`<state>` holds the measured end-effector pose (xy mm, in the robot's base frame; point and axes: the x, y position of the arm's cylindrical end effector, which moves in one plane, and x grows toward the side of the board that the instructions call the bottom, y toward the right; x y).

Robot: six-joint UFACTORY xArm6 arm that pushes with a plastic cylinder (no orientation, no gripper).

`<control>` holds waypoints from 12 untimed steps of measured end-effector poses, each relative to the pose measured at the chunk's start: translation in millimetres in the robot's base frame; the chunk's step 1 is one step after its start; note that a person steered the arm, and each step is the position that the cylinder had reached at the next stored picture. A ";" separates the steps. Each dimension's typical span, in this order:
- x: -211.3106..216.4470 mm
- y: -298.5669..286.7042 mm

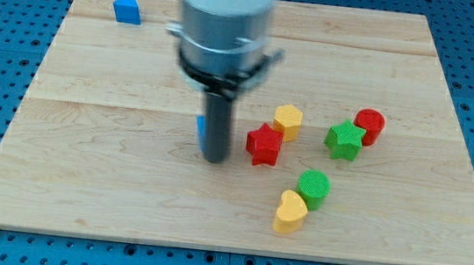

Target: Move the blue cube to the top center

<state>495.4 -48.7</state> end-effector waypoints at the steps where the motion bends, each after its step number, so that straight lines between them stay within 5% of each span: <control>1: -13.5 -21.3; 2: -37.3 22.6; 3: -94.2 -14.7; 5: -139.0 -104.5; 6: -171.8 -73.5; 9: -119.9 15.8; 11: -201.0 42.6; 12: -155.2 54.7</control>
<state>340.2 6.0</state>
